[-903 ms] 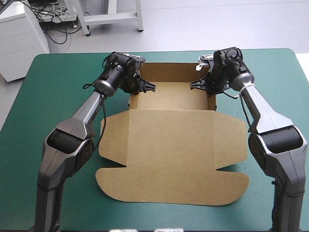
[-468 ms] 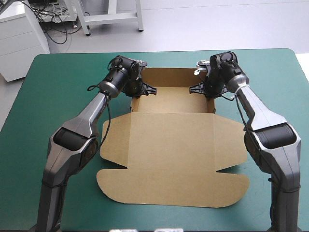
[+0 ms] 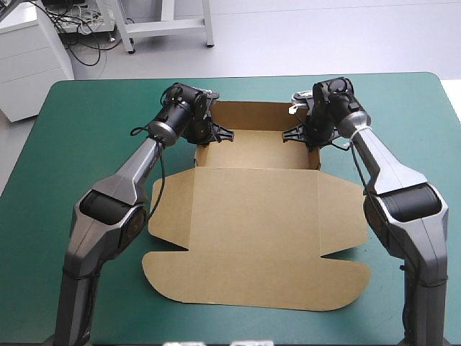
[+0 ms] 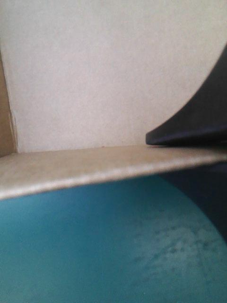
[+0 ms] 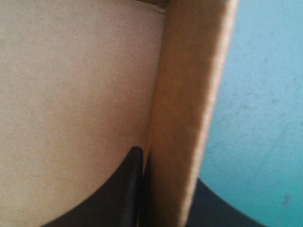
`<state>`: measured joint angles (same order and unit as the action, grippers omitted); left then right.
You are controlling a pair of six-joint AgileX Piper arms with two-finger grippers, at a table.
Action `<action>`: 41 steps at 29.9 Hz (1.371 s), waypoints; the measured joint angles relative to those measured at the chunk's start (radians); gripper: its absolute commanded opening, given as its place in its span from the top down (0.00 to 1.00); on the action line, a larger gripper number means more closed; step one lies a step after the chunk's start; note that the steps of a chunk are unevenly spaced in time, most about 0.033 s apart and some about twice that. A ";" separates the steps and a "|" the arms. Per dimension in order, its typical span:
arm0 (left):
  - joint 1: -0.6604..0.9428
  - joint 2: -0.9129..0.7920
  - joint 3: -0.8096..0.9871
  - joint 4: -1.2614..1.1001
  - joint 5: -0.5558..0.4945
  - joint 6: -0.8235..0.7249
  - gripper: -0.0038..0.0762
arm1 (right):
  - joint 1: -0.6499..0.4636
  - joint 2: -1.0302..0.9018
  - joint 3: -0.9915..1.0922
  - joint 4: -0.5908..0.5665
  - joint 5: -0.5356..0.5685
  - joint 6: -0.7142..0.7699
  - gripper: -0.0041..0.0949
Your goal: Fold the box
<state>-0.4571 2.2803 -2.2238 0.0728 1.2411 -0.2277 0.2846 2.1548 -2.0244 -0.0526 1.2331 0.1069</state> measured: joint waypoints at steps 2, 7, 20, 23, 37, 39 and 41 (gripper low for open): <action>0.000 0.000 0.000 0.001 -0.002 0.011 0.78 | 0.000 -0.003 0.000 0.000 0.003 -0.015 0.58; 0.003 0.000 0.004 0.005 -0.006 0.046 0.40 | -0.001 -0.023 0.000 0.001 -0.001 -0.026 0.37; 0.008 -0.069 0.016 0.034 -0.002 0.055 0.30 | -0.007 -0.074 0.000 0.043 0.000 -0.025 0.36; 0.008 -0.116 0.016 0.061 0.000 0.055 0.30 | -0.007 -0.088 0.000 0.061 0.003 -0.025 0.36; -0.044 -0.394 0.041 0.130 0.016 0.094 0.30 | -0.007 -0.229 0.000 0.086 0.010 -0.053 0.26; -0.068 -0.435 0.081 0.146 0.016 0.098 0.30 | -0.007 -0.249 0.000 0.085 0.012 -0.067 0.24; -0.092 -0.485 0.139 0.170 0.016 0.098 0.30 | -0.007 -0.262 0.000 0.084 0.013 -0.075 0.24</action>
<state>-0.5493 1.7954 -2.0845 0.2432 1.2567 -0.1293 0.2774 1.8926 -2.0244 0.0313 1.2459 0.0320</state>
